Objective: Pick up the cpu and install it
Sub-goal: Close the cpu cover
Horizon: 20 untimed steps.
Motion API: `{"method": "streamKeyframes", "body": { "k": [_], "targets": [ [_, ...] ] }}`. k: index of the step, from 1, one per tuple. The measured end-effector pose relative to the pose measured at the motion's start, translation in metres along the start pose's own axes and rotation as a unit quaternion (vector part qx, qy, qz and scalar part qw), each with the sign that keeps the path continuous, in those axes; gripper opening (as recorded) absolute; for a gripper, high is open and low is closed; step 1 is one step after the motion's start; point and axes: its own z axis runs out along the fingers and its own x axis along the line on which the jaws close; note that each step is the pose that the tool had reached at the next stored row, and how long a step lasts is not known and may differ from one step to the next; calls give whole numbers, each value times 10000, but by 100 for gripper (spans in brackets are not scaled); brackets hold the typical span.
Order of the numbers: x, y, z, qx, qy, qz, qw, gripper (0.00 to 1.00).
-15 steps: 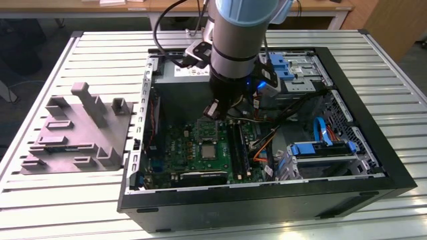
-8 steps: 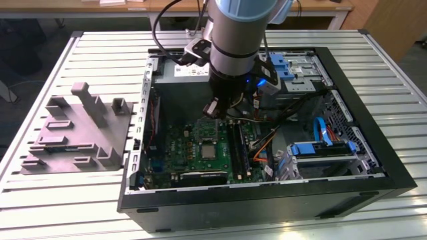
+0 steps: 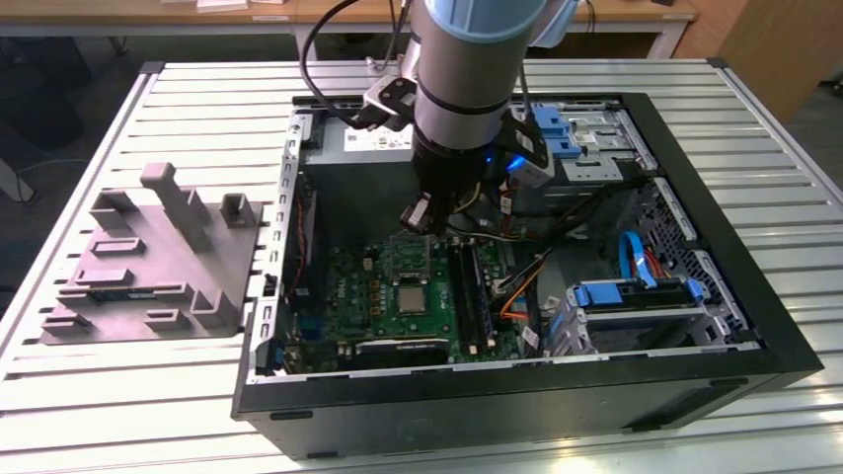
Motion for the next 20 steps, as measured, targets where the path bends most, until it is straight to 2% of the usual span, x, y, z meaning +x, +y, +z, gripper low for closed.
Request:
{"method": "streamKeyframes", "body": {
  "k": [6,13,20],
  "targets": [
    [1,1,0,-2,3,-22,10000,11],
    [1,1,-1,-20,31,-279,9996,11],
    [-1,4,-29,-20,33,-286,9996,11]
  ]
}}
